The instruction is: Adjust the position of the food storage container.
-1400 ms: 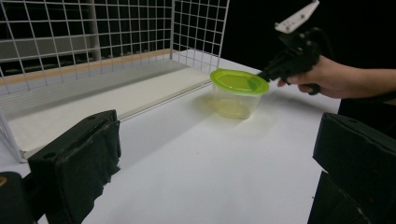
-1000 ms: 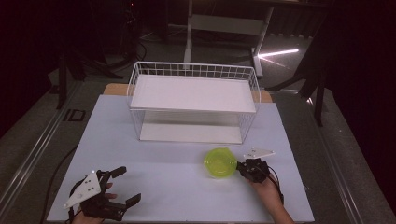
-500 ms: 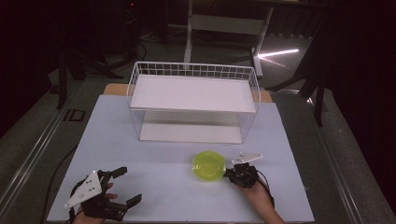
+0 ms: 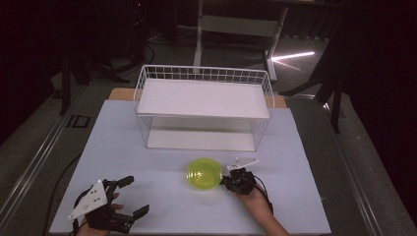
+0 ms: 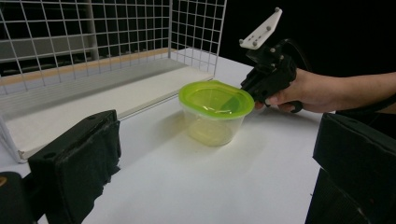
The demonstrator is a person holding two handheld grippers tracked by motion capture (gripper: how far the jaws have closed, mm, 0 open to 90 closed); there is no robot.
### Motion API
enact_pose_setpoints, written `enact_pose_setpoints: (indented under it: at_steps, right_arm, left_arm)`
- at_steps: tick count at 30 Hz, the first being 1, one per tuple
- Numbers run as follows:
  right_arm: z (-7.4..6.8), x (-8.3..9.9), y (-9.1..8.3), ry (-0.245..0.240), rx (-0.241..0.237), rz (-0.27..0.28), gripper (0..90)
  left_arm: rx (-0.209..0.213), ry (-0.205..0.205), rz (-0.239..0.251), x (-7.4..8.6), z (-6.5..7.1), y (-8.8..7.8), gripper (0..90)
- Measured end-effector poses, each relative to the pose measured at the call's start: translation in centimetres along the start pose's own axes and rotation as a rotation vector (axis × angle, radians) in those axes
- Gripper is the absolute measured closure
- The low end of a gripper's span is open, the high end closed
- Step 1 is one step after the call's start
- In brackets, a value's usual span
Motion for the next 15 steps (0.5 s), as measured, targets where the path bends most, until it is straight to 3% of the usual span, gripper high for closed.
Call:
enact_pose_setpoints:
  at_steps: [5,9,15]
  right_arm:
    - [-0.5,-0.6,0.6,0.016,-0.014,-0.005,90.0]
    - [-1.1,-1.0,1.1,0.000,-0.019,-0.009,90.0]
    - [-1.0,-1.2,0.1,-0.020,0.032,0.020,88.0]
  left_arm:
    - [-0.001,0.001,0.003,0.0,0.0,-0.1,1.8]
    - [0.000,0.001,0.001,0.0,0.0,-0.1,1.7]
    - [0.000,0.001,0.003,0.0,0.0,-0.1,1.8]
Point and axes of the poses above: each handheld gripper's, and its own axes: y roughly forward along the jaws, x roughly out of its underside, z roughly to its right, the point moved 4 cm from there along y, roughly forward along the jaws, and after that the axes turned 5 degrees about -z, right-handed, at the moved point
